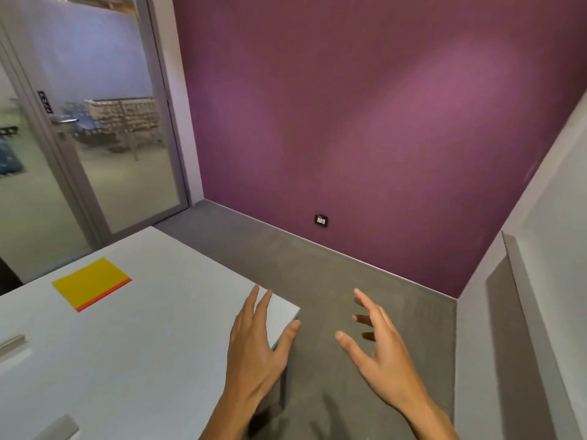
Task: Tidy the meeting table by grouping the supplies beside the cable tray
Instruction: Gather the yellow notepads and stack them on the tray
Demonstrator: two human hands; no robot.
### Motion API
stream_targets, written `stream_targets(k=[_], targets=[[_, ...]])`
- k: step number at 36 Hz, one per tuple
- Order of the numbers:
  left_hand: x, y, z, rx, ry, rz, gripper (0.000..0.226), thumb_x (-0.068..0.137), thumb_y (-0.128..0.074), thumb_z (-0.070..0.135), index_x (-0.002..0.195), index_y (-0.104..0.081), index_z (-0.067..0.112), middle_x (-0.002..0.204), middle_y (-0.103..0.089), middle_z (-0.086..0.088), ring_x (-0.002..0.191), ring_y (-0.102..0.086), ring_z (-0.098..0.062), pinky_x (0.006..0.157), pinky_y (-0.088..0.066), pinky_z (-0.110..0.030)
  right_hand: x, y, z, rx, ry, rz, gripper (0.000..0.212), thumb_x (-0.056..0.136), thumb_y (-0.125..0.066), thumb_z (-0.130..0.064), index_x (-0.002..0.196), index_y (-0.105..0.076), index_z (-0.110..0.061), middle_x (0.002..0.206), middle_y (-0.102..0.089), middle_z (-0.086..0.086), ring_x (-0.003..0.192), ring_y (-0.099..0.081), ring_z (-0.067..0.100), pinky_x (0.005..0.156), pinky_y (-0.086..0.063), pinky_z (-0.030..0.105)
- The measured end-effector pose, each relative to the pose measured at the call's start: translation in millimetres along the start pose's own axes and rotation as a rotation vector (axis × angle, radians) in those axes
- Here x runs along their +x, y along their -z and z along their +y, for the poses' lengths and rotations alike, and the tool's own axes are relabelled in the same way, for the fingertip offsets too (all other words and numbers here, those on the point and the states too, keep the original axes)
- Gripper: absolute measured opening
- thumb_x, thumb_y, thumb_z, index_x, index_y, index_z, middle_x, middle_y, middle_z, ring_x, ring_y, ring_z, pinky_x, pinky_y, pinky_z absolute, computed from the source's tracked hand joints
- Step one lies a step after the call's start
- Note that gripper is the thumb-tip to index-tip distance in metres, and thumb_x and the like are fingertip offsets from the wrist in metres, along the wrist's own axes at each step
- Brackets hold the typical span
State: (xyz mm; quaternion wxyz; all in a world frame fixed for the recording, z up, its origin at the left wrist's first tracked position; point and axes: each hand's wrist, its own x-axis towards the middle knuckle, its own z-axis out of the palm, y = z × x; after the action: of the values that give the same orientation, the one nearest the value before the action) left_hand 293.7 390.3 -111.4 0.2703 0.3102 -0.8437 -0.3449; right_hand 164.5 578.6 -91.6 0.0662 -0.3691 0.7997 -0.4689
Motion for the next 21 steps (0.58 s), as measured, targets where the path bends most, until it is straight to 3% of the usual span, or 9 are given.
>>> stream_targets(k=[5, 12, 17, 21], targets=[[52, -14, -11, 0.011, 0.022, -0.02, 0.087, 0.066, -0.025, 0.091, 0.143, -0.017, 0.052, 0.165, -0.014, 0.013, 0.15, -0.023, -0.018, 0.119, -0.03, -0.048, 54, 0, 18, 0.019, -0.026, 0.015, 0.075, 0.088, -0.062, -0.059, 0.153, -0.026, -0.049, 0.134, -0.035, -0.047, 0.126, -0.045, -0.013, 0.096, -0.043, 0.018], [105, -57, -14, -0.018, 0.083, -0.035, 0.084, 0.062, -0.022, 0.095, 0.137, -0.014, 0.057, 0.165, -0.014, 0.013, 0.15, -0.024, -0.018, 0.118, -0.03, -0.047, 117, 9, 60, 0.025, -0.06, -0.004, 0.071, 0.09, -0.063, -0.057, 0.151, -0.027, -0.052, 0.139, -0.038, -0.041, 0.126, -0.047, -0.009, 0.098, -0.044, 0.022], [143, -106, -11, -0.013, 0.102, -0.015, 0.094, 0.067, -0.023, 0.097, 0.148, -0.023, 0.049, 0.164, -0.014, 0.017, 0.15, -0.025, -0.016, 0.117, -0.034, -0.048, 174, 27, 107, 0.036, -0.057, -0.037, 0.069, 0.091, -0.065, -0.052, 0.15, -0.028, -0.053, 0.138, -0.039, -0.039, 0.125, -0.048, -0.008, 0.097, -0.046, 0.025], [179, -149, 0, 0.006, 0.079, 0.023, 0.087, 0.076, -0.026, 0.092, 0.15, -0.024, 0.045, 0.164, -0.014, 0.018, 0.15, -0.023, -0.013, 0.116, -0.032, -0.046, 222, 46, 145, 0.067, -0.04, -0.047, 0.071, 0.088, -0.064, -0.055, 0.151, -0.031, -0.049, 0.137, -0.041, -0.038, 0.123, -0.05, -0.007, 0.094, -0.047, 0.023]])
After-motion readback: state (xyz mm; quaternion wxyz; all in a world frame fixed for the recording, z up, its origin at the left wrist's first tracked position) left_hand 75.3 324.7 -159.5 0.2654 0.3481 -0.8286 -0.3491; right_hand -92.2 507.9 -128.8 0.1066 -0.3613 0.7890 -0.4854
